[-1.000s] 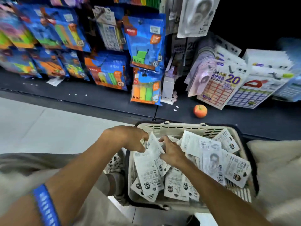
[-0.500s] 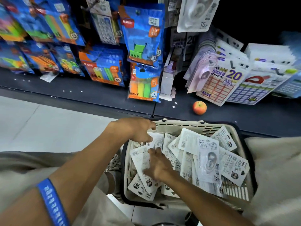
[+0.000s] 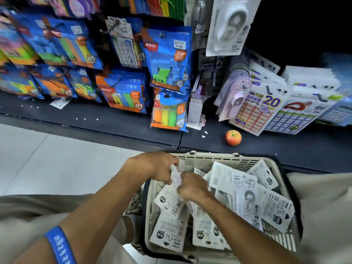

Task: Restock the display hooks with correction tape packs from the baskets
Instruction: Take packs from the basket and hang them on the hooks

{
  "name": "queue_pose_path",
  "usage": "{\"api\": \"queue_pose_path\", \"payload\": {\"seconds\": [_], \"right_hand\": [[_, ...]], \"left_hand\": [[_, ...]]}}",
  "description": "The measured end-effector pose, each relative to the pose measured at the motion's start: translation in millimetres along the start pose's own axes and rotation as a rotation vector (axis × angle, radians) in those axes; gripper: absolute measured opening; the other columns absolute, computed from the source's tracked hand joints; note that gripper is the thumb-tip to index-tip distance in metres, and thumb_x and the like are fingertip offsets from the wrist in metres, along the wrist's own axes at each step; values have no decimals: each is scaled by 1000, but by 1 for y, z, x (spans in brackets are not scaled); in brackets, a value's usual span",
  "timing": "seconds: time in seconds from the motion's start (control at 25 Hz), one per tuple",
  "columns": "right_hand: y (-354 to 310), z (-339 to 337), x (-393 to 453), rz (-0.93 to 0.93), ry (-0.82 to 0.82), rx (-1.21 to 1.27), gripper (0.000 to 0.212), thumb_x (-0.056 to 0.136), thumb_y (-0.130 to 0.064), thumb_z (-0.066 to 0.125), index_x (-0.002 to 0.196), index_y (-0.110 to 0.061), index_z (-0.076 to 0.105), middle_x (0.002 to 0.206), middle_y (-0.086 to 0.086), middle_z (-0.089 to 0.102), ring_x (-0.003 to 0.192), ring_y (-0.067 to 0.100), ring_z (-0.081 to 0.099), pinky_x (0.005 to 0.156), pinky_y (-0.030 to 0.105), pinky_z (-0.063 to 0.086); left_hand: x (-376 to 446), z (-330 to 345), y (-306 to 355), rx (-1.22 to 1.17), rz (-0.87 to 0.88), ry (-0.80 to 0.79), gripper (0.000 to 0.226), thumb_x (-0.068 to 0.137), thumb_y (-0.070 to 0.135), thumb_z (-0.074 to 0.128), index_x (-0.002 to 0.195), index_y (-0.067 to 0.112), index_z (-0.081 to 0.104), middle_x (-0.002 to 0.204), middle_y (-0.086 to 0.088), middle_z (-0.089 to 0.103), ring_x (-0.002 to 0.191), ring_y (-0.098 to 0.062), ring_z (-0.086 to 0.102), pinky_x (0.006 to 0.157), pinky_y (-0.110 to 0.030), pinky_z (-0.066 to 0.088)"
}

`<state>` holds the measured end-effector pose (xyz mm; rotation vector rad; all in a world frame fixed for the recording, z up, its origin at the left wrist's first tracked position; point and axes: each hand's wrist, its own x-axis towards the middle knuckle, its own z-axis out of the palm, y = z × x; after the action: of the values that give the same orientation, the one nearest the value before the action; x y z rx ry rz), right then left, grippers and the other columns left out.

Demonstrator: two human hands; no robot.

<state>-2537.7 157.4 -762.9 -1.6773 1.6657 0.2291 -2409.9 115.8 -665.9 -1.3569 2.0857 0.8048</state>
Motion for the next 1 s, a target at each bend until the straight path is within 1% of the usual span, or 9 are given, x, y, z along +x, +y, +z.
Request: {"api": "queue_pose_path", "payload": {"seconds": [0.12, 0.24, 0.32, 0.36, 0.44, 0.56, 0.68, 0.88, 1.0], "right_hand": [[18, -78, -4, 3, -152, 568, 24, 86, 2, 64, 104, -12, 70, 95, 8, 70, 91, 26, 66, 79, 35, 53], [38, -134, -19, -44, -149, 1119, 37, 85, 9, 64, 119, -1, 69, 119, 24, 69, 110, 37, 64, 106, 52, 46], [40, -152, -27, -133, -161, 1356, 45, 81, -2, 63, 127, -2, 66, 120, 25, 68, 112, 38, 63, 108, 56, 45], [38, -157, -32, -172, -156, 1437, 41, 80, -12, 63, 119, -2, 71, 102, 22, 73, 99, 36, 67, 101, 55, 51], [24, -165, -41, -245, -132, 1588, 34, 87, -34, 60, 98, -9, 78, 60, 9, 63, 60, 25, 61, 75, 42, 57], [10, -177, -53, -419, 193, 1304, 23, 84, -47, 72, 93, -27, 77, 63, -1, 63, 59, 18, 58, 58, 29, 52], [-1, -183, -62, -548, 285, 861, 47, 61, -42, 88, 102, -29, 70, 94, -6, 74, 83, 11, 69, 74, 30, 59], [-12, -210, -77, -705, 332, 1325, 30, 70, -28, 86, 97, -18, 74, 97, 11, 78, 81, 20, 74, 63, 30, 61], [-14, -241, -89, -728, 444, 1398, 18, 85, -17, 76, 102, -12, 69, 89, 12, 77, 64, 17, 73, 46, 24, 55]], "left_hand": [[5, 0, 1, 48, 33, 3, 110, 71, 27, 89, 157, 33, 20, 159, -4, 37, 136, -27, 47, 106, -38, 46], [-1, -8, 4, 44, 175, 270, 135, 66, 41, 91, 156, 45, -9, 169, 8, -3, 155, -16, 5, 125, -43, 13], [-7, -14, 13, -74, 329, 592, 109, 72, 47, 85, 155, 46, 14, 161, 22, 22, 147, 4, 17, 124, -34, 18], [-10, -16, 18, -266, 374, 737, 86, 76, 42, 84, 146, 47, 35, 144, 32, 43, 132, 16, 37, 114, -27, 36], [-18, -26, 26, -777, 369, 904, 43, 78, 26, 86, 113, 37, 64, 102, 35, 69, 98, 17, 63, 82, -16, 54], [-30, -50, 31, -1300, 310, 965, 25, 77, 12, 87, 93, 27, 74, 87, 17, 79, 79, -1, 75, 62, -14, 56], [-46, -75, 41, -1636, 265, 965, 24, 76, 10, 86, 96, 17, 76, 85, 1, 81, 75, -15, 78, 57, -27, 61], [-78, -136, 43, -1581, 466, 668, 54, 68, 18, 87, 119, 17, 70, 108, -7, 79, 98, -28, 76, 84, -42, 62], [-87, -162, 43, -1476, 523, 768, 53, 65, 13, 91, 113, 22, 71, 107, 0, 79, 98, -21, 76, 83, -38, 60]]}}
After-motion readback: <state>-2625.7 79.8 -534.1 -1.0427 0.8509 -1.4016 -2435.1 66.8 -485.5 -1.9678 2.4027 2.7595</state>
